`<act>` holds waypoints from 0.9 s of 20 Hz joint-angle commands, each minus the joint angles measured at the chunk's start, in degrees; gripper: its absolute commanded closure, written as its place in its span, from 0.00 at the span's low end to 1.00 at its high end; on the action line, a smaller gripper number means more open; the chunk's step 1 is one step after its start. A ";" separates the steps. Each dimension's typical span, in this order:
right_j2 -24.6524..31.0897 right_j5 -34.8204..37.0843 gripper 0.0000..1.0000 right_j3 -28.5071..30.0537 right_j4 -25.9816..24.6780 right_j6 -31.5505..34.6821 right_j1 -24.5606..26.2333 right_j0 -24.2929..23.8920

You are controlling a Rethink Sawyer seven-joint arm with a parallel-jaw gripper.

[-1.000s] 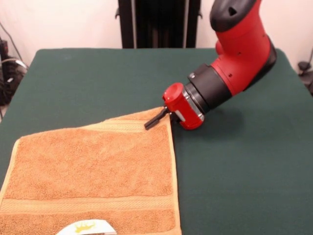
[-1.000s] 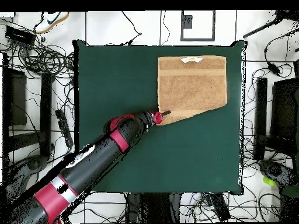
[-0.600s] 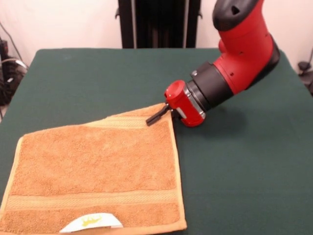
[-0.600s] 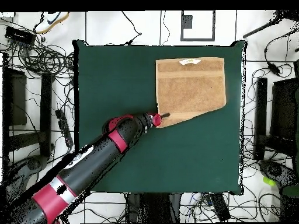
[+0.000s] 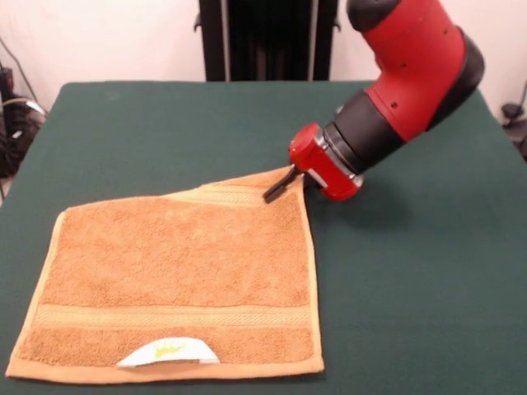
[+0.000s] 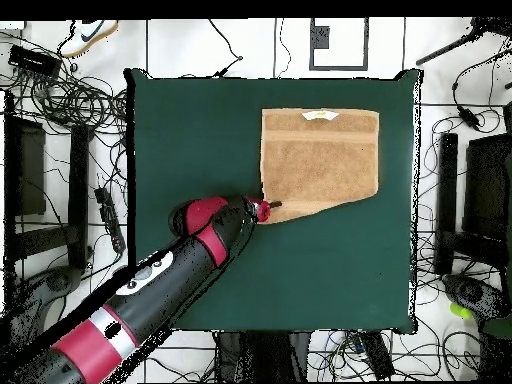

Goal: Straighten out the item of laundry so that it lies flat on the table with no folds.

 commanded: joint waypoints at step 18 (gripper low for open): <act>21.62 8.63 1.00 1.09 -3.30 11.34 -8.06 -1.80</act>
